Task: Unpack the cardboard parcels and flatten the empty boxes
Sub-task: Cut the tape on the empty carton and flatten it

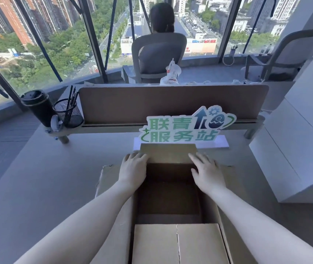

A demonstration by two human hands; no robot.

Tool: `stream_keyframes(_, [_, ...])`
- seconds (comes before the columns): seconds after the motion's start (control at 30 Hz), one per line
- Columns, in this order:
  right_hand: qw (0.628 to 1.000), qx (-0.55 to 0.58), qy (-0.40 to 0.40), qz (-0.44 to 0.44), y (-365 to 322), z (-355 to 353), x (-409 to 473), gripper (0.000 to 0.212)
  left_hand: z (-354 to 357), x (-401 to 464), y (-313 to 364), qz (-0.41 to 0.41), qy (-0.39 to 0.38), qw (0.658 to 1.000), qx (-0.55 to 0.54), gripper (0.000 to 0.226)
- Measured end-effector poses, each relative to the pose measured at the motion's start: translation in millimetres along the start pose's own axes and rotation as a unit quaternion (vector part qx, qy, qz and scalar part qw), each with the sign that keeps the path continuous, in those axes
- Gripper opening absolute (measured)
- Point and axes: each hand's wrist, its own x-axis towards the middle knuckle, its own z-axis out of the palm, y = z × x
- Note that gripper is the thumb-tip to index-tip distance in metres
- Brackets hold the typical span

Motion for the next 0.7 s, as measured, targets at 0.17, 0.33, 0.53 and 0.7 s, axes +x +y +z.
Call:
stream_keyframes(0.17, [0.986,0.085,0.124,-0.069,4.4,6.0,-53.9,0.028,-19.4,-33.1,9.3,0.109,-0.054,0.987,-0.106,0.025])
stream_keyframes(0.33, [0.997,0.024,-0.029,-0.065,1.8,-2.9,-104.9,0.034,-27.5,-66.4,22.1,0.141,-0.184,0.967,-0.104,0.028])
stream_keyframes(0.53, [0.997,0.038,-0.05,-0.036,-6.0,-14.5,-143.1,0.049,-38.4,-96.8,49.3,0.104,-0.315,0.937,-0.112,0.033])
stream_keyframes(0.7, [0.987,0.138,0.04,-0.066,-2.4,-40.4,-160.7,0.051,-69.6,-120.3,54.2,0.068,-0.238,0.957,-0.153,0.038])
